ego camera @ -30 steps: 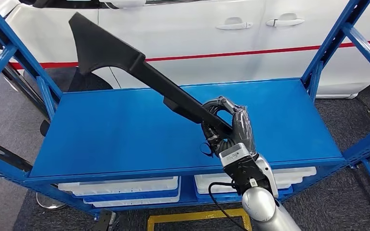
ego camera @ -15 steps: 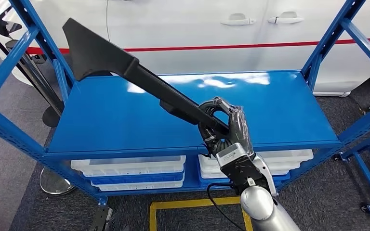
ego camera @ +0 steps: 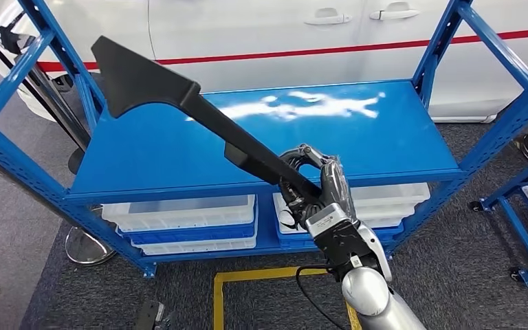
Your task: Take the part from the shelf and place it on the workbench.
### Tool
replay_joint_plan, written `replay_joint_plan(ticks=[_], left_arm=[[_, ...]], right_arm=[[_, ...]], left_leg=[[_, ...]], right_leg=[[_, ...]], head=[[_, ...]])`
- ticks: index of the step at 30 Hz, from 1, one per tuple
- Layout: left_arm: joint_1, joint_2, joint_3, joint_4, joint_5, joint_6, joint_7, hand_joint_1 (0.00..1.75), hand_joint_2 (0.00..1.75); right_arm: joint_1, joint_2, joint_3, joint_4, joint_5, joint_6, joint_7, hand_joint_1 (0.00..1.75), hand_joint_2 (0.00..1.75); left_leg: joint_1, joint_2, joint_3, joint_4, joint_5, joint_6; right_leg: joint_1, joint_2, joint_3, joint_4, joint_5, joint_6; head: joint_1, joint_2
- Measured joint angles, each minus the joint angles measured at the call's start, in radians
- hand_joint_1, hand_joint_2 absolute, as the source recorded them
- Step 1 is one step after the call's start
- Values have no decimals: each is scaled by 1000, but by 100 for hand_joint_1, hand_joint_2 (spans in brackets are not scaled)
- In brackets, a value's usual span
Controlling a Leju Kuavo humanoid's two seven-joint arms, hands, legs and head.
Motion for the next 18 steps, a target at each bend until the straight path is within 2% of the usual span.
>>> replay_joint_plan(ticks=[1,2,3,5,6,7,9,10,11,12,14,15,16,17,18], left_arm=[[1,0,0,-1,1,0,1,0,175],[1,0,0,-3,2,0,2,0,175],[2,0,0,-5,4,0,3,0,175],[0,1,-1,-12,5,0,5,0,175],[-1,1,-1,-16,5,0,6,0,175],[-1,1,-2,-18,6,0,6,0,175],[0,1,-3,-19,7,0,8,0,175],[0,0,-4,-19,7,0,8,0,175],[0,0,-6,-20,8,0,9,0,175],[0,0,-8,-20,8,0,10,0,175],[0,-1,-15,-20,9,-1,13,0,175],[1,-1,-18,-20,9,-2,14,0,175],[1,-2,-21,-20,9,-3,15,0,175],[1,-3,-24,-20,9,-4,16,0,175],[0,-3,-28,-19,9,-6,17,0,175]], right_arm=[[2,0,2,1,0,2,1,175,175],[3,0,3,1,1,5,3,175,175],[3,0,4,1,1,7,4,175,175],[3,0,5,1,2,8,7,175,175],[4,0,6,1,2,9,8,175,175],[4,0,6,1,2,9,8,175,175],[4,0,6,1,3,11,9,175,175],[5,-1,7,1,3,12,9,175,175],[5,-2,7,1,3,13,10,175,175],[6,-3,7,1,3,14,10,175,175],[12,-6,7,1,4,16,12,175,175],[17,-8,7,2,6,17,13,175,175],[22,-9,7,2,10,17,15,175,175],[26,-11,7,2,15,17,17,175,175],[29,-12,7,2,21,17,18,175,175]], left_leg=[[0,0,15,10,9,1],[-1,0,48,-13,32,5],[-3,-1,96,-69,56,12],[-10,-1,202,-217,61,29],[-15,-1,233,-269,56,35],[-19,-1,248,-300,50,39],[-20,0,245,-316,70,46],[-18,2,242,-326,83,53],[-15,4,236,-335,98,60],[-12,7,227,-340,112,64],[-13,8,201,-340,133,69],[-12,8,186,-338,142,67],[-11,8,171,-335,151,65],[-10,8,156,-330,159,62],[-8,8,143,-324,164,59]], right_leg=[[2,0,-15,1,11,0],[4,0,-29,1,22,1],[6,0,-41,1,32,2],[9,0,-58,1,51,8],[8,-1,-61,-1,60,12],[5,-2,-63,-5,69,18],[2,-4,-63,-15,86,31],[2,-2,-67,-14,80,37],[1,0,-75,3,54,42],[0,2,-89,40,12,46],[-4,5,-123,163,-83,53],[-6,5,-132,219,-105,57],[-8,5,-129,248,-106,60],[-10,5,-108,242,-90,63],[-13,4,-69,199,-64,65]], head=[[0,0],[0,0],[0,0],[0,0],[0,0],[0,0],[0,0],[0,0],[0,0],[0,0],[0,0],[0,0],[0,0],[0,0],[0,0]])
